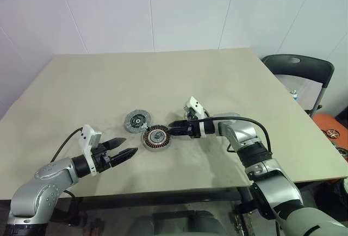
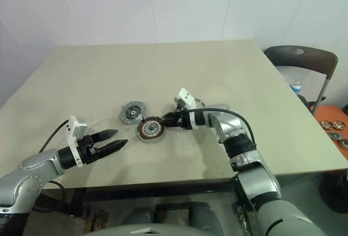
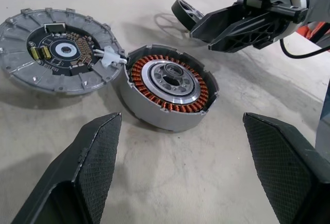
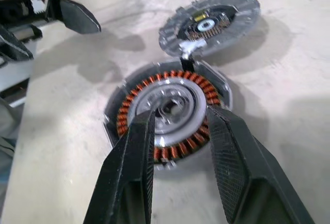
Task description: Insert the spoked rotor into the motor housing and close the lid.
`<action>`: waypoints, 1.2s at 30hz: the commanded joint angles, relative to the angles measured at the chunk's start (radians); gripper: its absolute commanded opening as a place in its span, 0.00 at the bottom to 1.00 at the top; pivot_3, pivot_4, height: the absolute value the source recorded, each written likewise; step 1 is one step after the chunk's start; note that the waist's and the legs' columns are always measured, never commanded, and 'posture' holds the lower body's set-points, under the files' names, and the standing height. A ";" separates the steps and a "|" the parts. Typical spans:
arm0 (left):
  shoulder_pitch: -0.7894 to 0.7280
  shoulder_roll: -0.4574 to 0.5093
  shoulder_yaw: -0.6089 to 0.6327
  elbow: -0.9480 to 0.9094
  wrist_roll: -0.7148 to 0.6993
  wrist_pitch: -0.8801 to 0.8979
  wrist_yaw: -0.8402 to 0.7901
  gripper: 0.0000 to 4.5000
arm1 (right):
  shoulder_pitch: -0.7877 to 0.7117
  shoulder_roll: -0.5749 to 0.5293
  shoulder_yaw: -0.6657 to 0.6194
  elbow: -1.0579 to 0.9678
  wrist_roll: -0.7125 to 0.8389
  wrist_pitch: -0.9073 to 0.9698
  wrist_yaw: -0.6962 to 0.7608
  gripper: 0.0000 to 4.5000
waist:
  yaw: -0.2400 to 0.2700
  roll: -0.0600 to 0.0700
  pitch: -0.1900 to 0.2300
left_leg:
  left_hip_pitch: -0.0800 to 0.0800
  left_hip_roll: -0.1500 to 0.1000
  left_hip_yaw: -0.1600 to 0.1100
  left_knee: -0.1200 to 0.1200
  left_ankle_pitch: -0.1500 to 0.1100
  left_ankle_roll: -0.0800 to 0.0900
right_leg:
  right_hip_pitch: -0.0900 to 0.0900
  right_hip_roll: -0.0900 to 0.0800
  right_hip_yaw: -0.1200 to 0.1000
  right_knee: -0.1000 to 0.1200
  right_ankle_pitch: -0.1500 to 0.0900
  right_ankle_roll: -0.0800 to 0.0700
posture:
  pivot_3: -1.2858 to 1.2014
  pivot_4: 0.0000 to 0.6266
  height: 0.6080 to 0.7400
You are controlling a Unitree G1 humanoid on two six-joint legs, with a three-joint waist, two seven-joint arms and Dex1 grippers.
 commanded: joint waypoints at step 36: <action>0.008 -0.032 0.022 -0.048 0.007 -0.017 0.025 0.89 | -0.028 0.042 0.096 -0.026 -0.154 -0.309 -0.132 0.01 | -0.001 -0.001 0.000 | 0.000 0.000 0.000 0.000 0.000 0.000 | 0.000 0.000 0.000 0.000 0.000 0.000 | 0.52 0.00 1.00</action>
